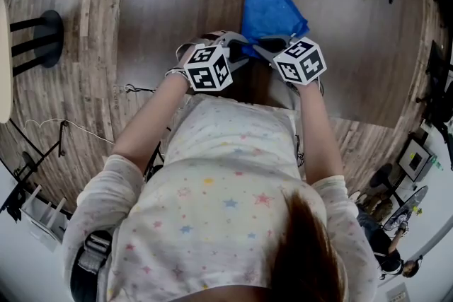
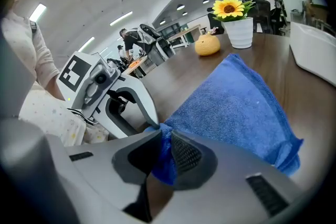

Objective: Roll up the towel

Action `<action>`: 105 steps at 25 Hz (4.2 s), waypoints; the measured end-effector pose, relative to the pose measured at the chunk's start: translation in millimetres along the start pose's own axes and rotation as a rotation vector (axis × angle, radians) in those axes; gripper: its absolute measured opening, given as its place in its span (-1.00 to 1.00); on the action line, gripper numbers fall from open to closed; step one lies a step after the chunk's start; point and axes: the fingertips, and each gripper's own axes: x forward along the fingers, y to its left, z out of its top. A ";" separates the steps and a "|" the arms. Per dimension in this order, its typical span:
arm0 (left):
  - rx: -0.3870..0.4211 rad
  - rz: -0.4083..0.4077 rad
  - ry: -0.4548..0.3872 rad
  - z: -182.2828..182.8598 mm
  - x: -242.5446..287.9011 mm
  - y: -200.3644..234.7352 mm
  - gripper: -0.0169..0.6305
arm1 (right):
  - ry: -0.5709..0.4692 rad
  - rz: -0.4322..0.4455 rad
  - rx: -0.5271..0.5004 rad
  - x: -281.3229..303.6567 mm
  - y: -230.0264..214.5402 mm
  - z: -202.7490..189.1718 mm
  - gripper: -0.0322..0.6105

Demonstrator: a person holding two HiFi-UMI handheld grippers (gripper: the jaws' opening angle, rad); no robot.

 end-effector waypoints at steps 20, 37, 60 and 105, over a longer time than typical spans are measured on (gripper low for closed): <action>-0.272 -0.139 -0.072 7.6 -8.4 20.4 -0.75 | 0.131 -0.180 -0.562 1.7 14.6 -4.6 -0.45; 0.000 -0.047 0.020 -0.2 -3.2 4.6 -0.59 | 0.109 -0.131 -0.422 -4.9 19.1 -12.2 -0.69; -0.229 -0.223 -0.027 3.9 0.3 -33.3 -0.75 | 0.210 0.104 -0.258 -9.3 43.7 -45.1 -0.70; -0.055 -0.036 -0.054 17.6 -7.0 -8.0 -0.52 | 0.112 -0.142 -0.438 -10.3 12.9 1.6 -0.75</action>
